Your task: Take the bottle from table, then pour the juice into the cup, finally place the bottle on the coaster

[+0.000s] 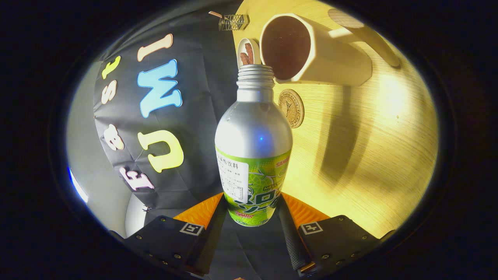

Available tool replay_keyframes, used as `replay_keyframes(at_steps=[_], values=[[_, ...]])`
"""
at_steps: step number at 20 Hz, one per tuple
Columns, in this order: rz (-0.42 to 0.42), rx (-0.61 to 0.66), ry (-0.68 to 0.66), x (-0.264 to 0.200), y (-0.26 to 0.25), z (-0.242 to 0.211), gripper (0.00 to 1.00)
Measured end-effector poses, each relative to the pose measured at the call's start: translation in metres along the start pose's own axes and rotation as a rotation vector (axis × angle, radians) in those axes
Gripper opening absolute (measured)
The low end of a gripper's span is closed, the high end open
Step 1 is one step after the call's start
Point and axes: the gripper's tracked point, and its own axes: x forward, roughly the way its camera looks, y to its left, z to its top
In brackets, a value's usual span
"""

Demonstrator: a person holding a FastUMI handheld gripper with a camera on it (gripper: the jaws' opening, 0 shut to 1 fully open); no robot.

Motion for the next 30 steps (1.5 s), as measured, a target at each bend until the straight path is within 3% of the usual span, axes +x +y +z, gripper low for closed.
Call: replay_keyframes(at_steps=[30], values=[[0.032, 0.191, -0.006, 0.001, 0.020, 0.001, 0.75]])
